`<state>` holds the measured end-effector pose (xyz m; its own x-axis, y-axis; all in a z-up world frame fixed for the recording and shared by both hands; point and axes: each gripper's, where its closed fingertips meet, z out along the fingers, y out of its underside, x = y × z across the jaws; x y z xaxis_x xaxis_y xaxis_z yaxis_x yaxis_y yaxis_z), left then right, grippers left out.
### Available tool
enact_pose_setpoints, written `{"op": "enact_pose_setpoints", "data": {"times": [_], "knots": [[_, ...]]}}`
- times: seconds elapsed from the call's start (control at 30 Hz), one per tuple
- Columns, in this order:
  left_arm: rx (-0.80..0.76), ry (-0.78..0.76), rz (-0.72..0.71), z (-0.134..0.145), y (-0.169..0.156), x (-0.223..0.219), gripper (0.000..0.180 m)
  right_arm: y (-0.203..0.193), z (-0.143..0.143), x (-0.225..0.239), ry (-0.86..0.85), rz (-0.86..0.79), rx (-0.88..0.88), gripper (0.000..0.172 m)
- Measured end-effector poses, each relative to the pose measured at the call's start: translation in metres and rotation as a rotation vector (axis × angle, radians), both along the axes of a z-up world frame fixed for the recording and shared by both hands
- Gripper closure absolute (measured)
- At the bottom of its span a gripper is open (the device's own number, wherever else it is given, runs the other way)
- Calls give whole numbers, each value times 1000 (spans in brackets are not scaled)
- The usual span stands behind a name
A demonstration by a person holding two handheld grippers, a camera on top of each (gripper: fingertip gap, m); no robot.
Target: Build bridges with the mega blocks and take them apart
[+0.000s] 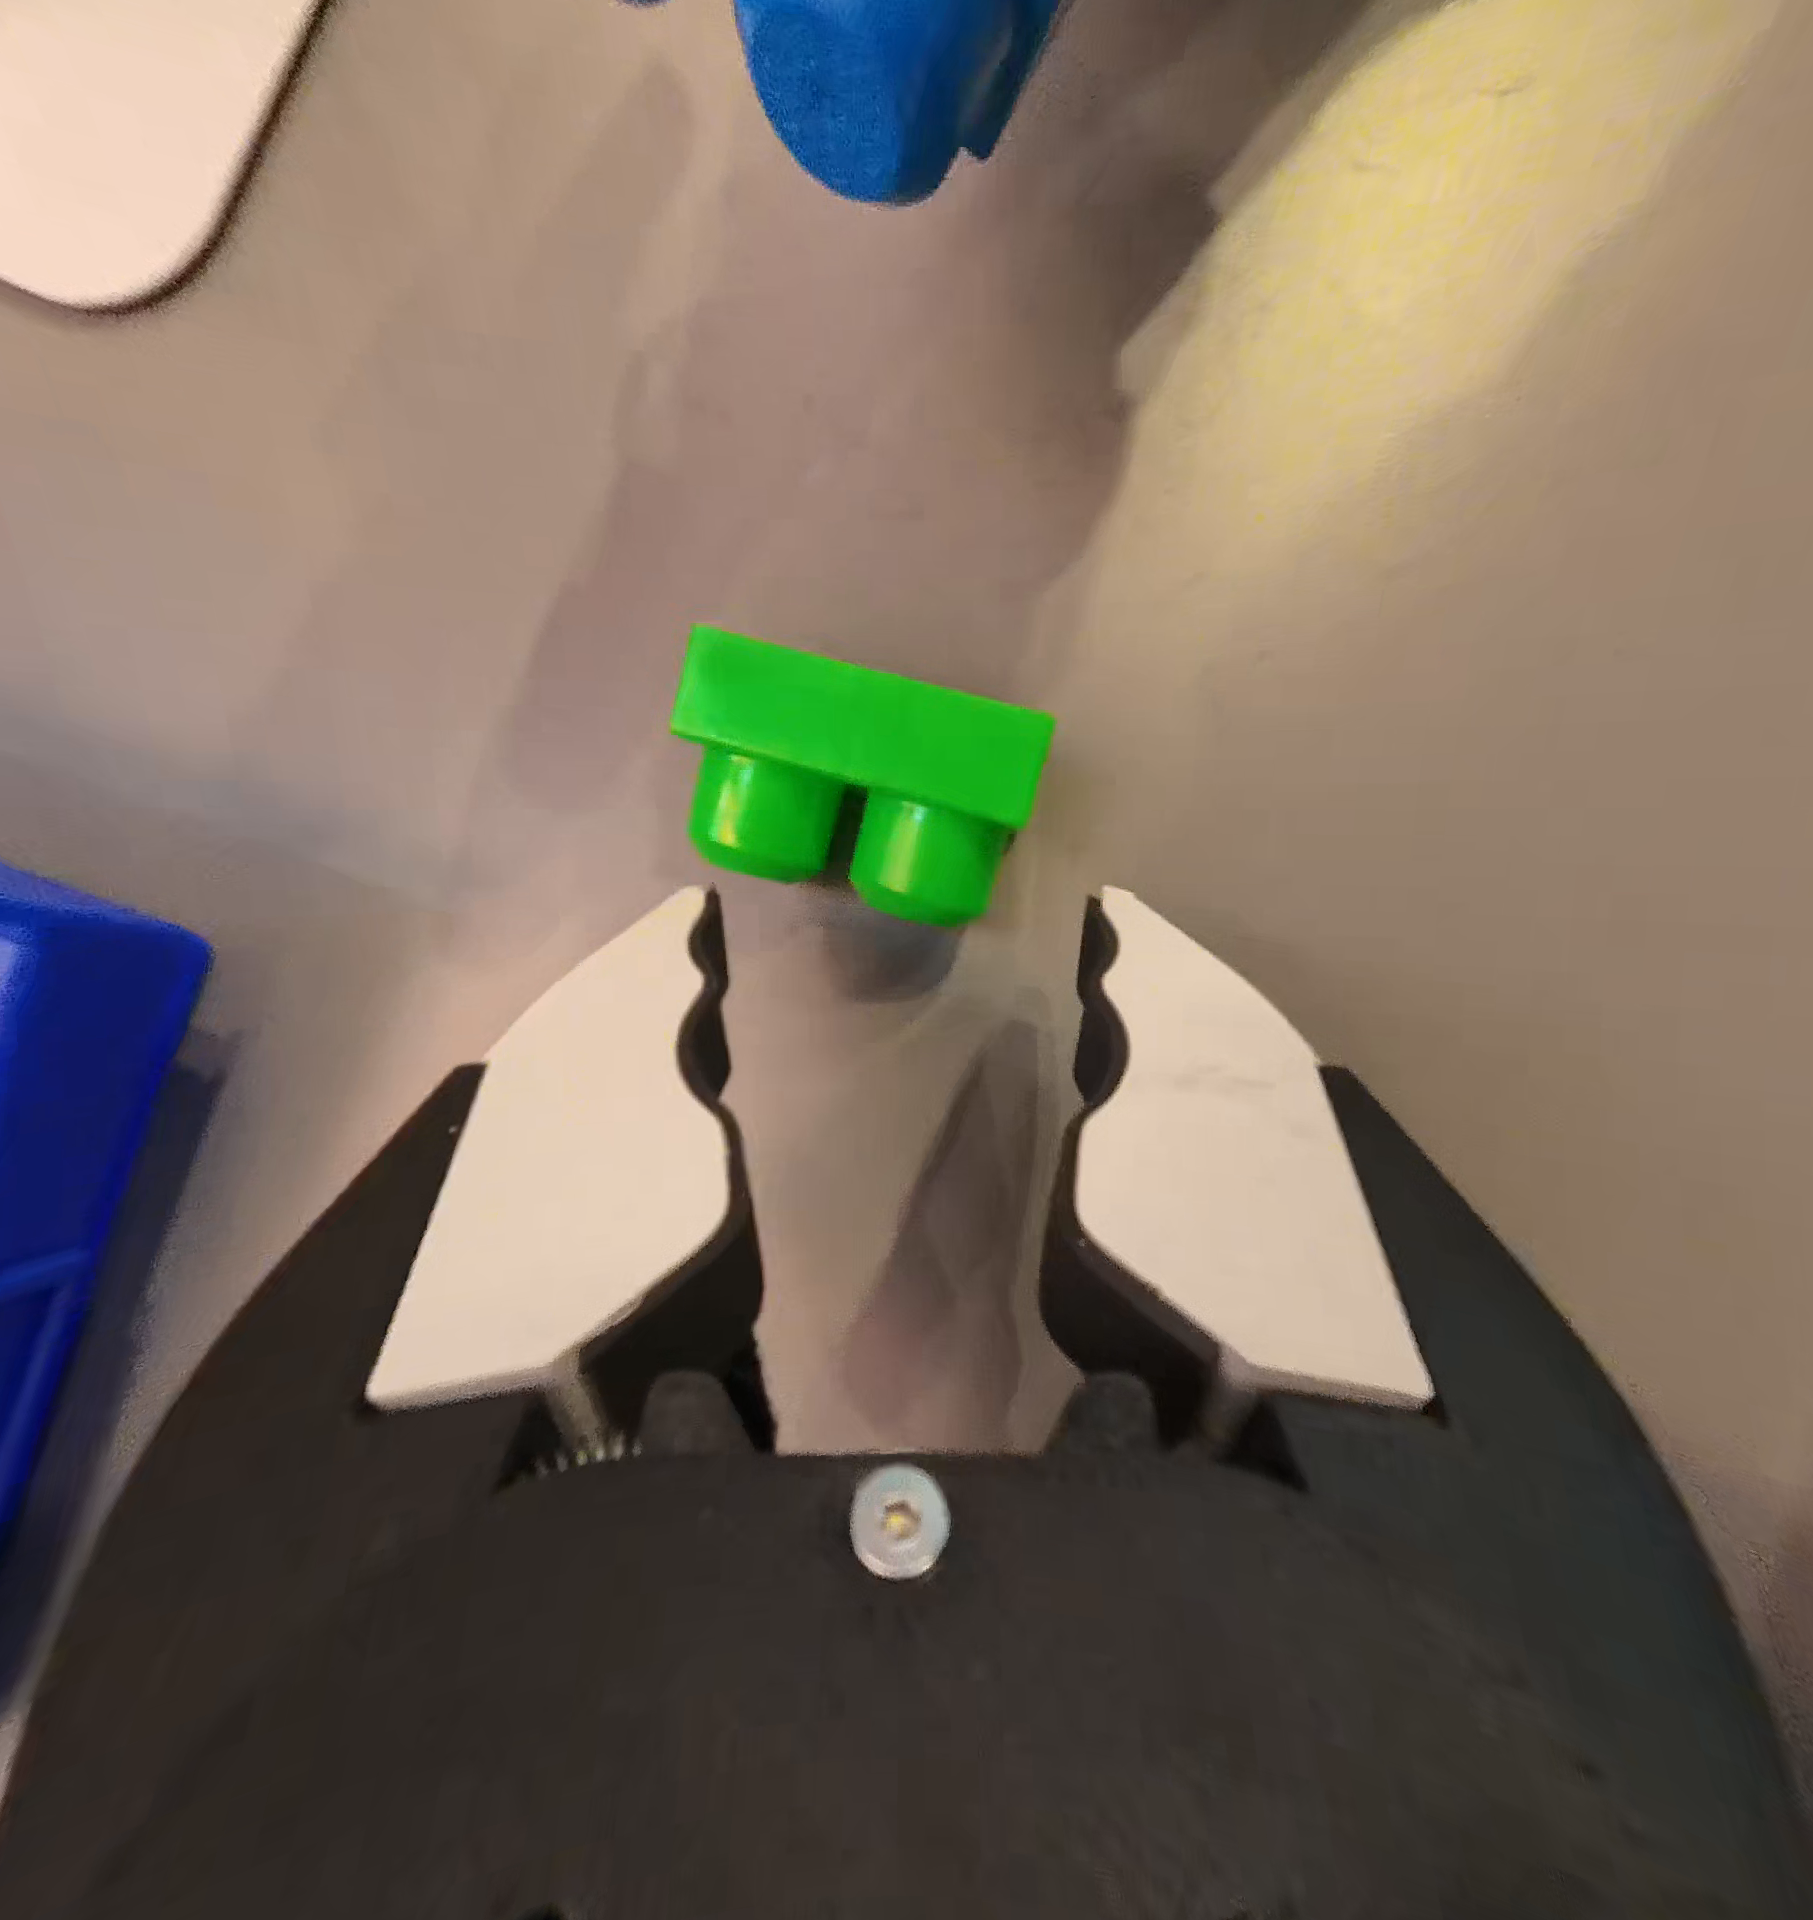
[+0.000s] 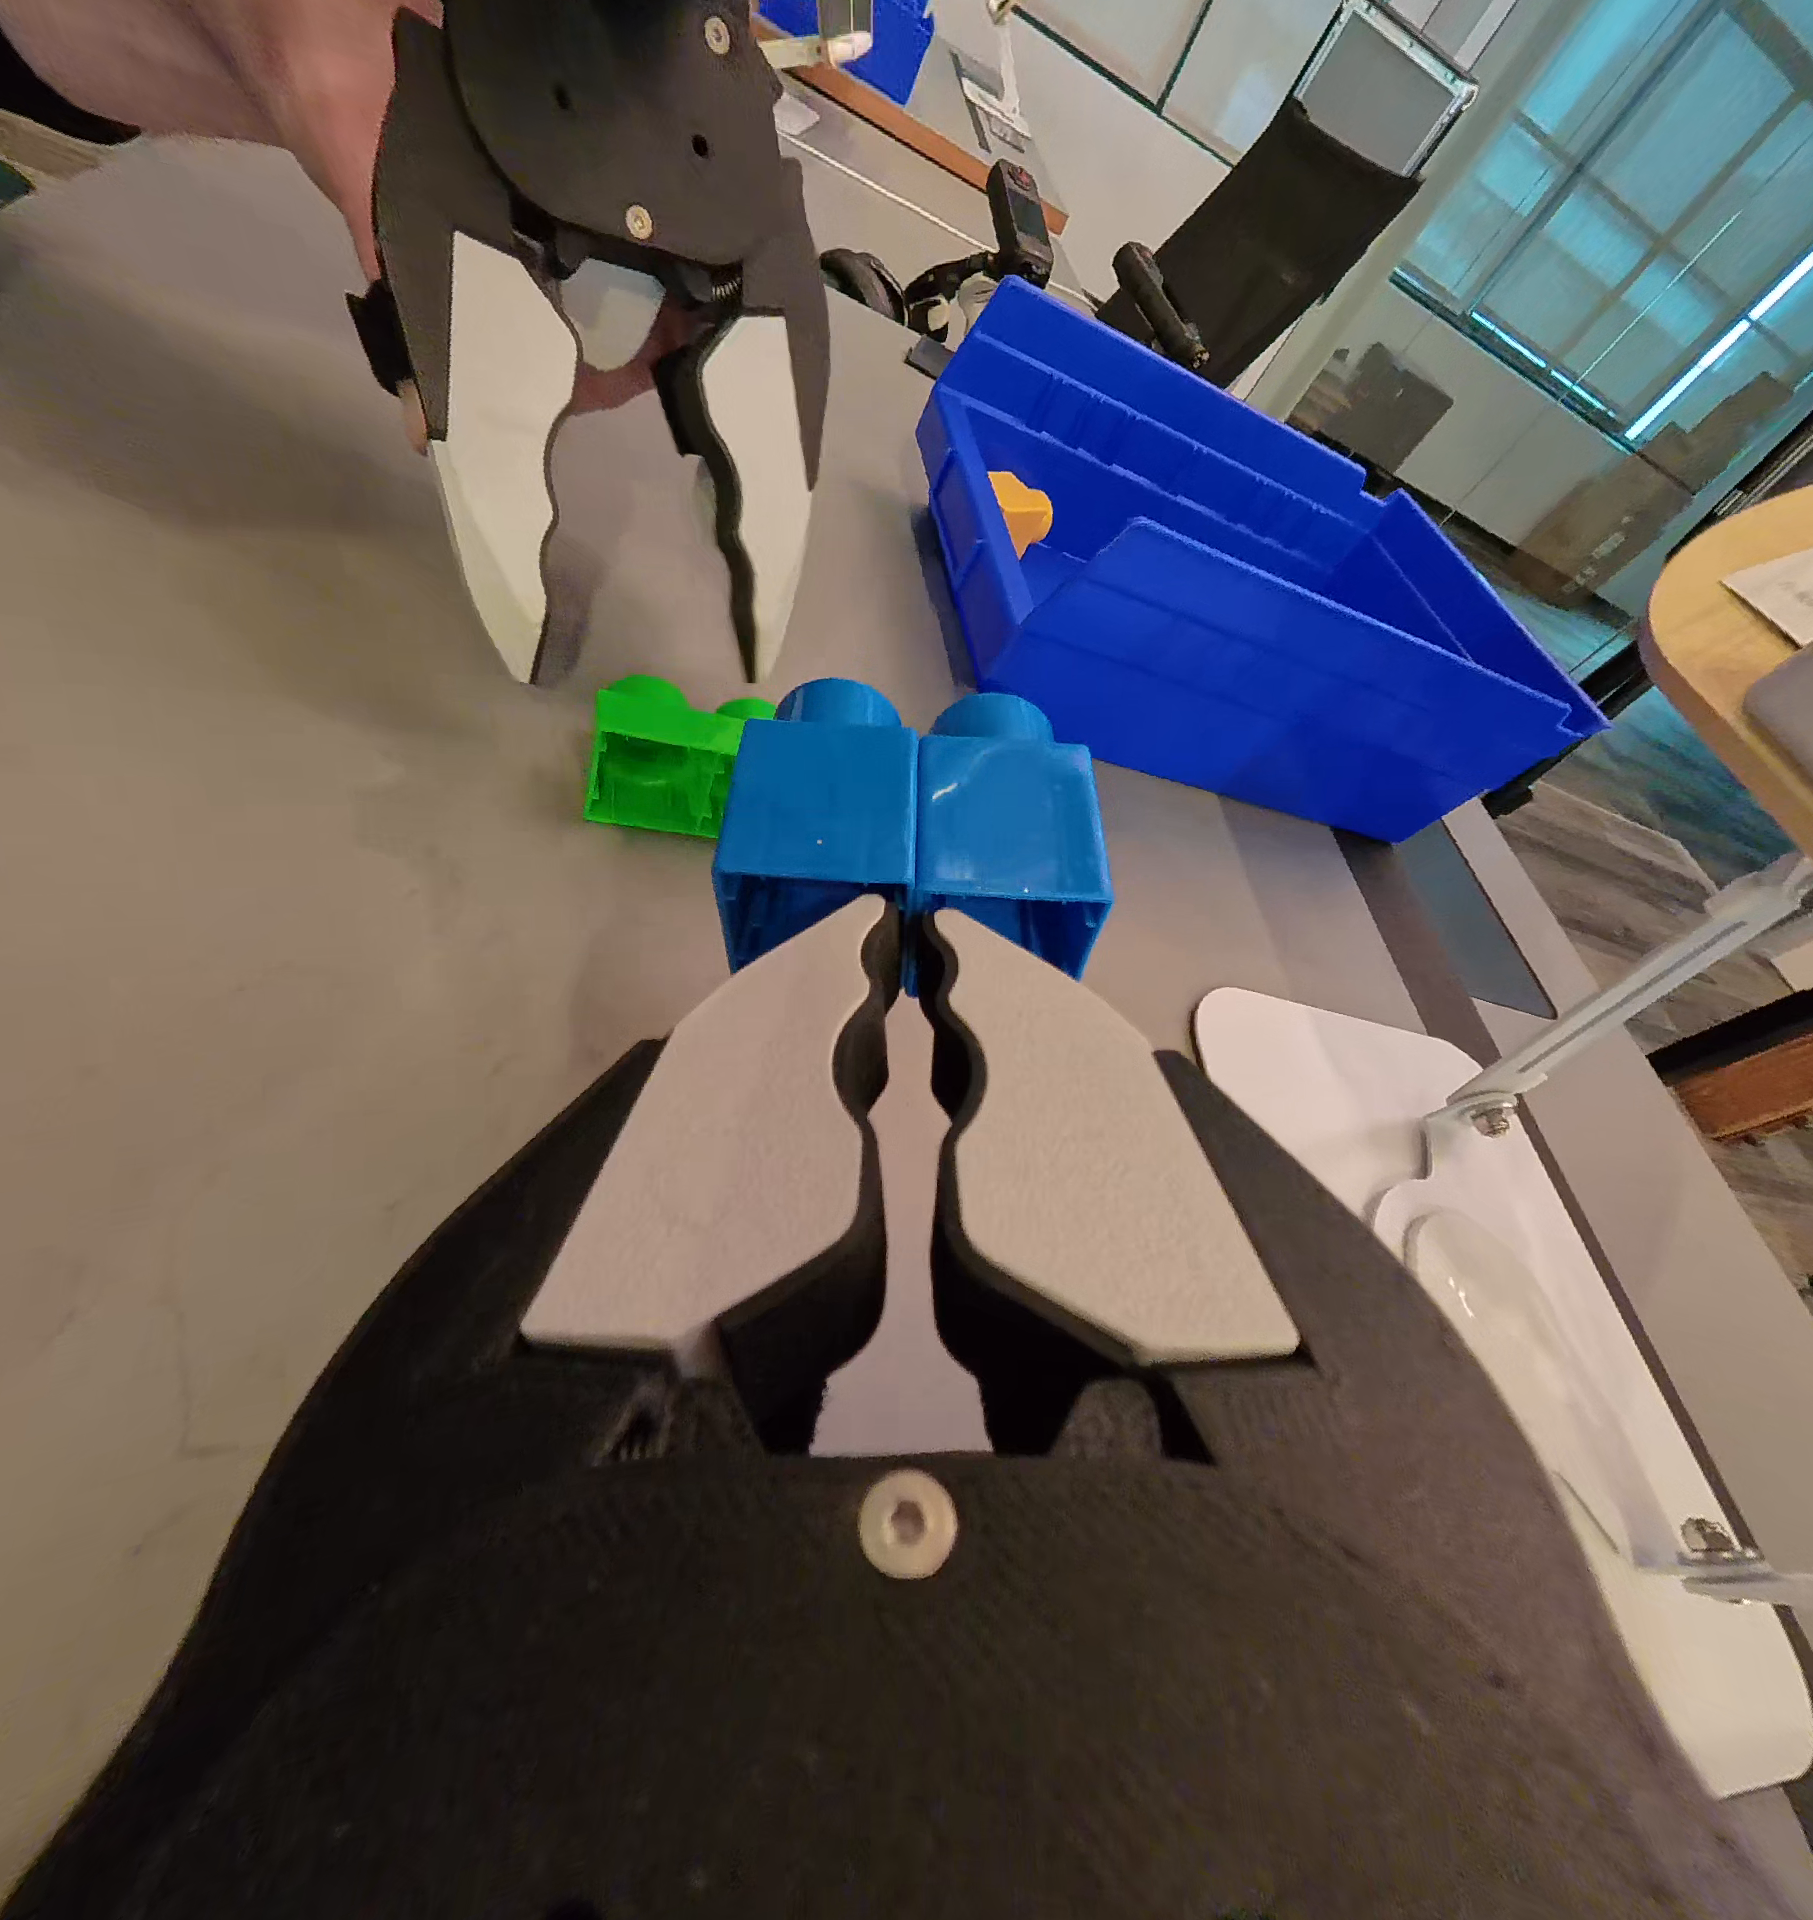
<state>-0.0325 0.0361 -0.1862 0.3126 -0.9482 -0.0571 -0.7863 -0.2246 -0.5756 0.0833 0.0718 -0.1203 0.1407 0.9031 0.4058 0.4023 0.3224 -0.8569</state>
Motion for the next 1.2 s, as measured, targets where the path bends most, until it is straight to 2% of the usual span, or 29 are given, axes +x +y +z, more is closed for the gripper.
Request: {"op": "enact_pose_setpoints", "data": {"times": [0.1, 0.2, 0.33, 0.43, 0.53, 0.67, 0.9, 1.07, 1.2], "knots": [[90, -23, -35, 2, 19, -1, 98, -1, 0, 0, 0, 6, -12, 169], [77, -87, -81, -6, 27, 6, 84, -3, -3, -1, -6, 14, -18, 169], [77, -76, -175, -17, 21, 21, 85, -3, -6, -1, -10, 22, -32, 169], [51, -125, -200, -16, 17, 30, 106, -3, -6, -1, -7, 25, -46, 169], [61, -154, -193, -15, 18, 34, 106, -3, -7, -1, -6, 29, -56, 169], [134, -220, -171, 6, 23, 37, 106, -6, -8, -2, -24, 55, -85, 169], [305, -202, -196, 50, 19, 49, 107, -17, 0, -13, -36, 108, -114, 169], [384, -130, -203, 60, 19, 57, 107, -22, 5, -15, -21, 121, -112, 169], [397, -134, -216, 67, 15, 66, 107, -25, 5, -17, -25, 131, -85, 169]]}}
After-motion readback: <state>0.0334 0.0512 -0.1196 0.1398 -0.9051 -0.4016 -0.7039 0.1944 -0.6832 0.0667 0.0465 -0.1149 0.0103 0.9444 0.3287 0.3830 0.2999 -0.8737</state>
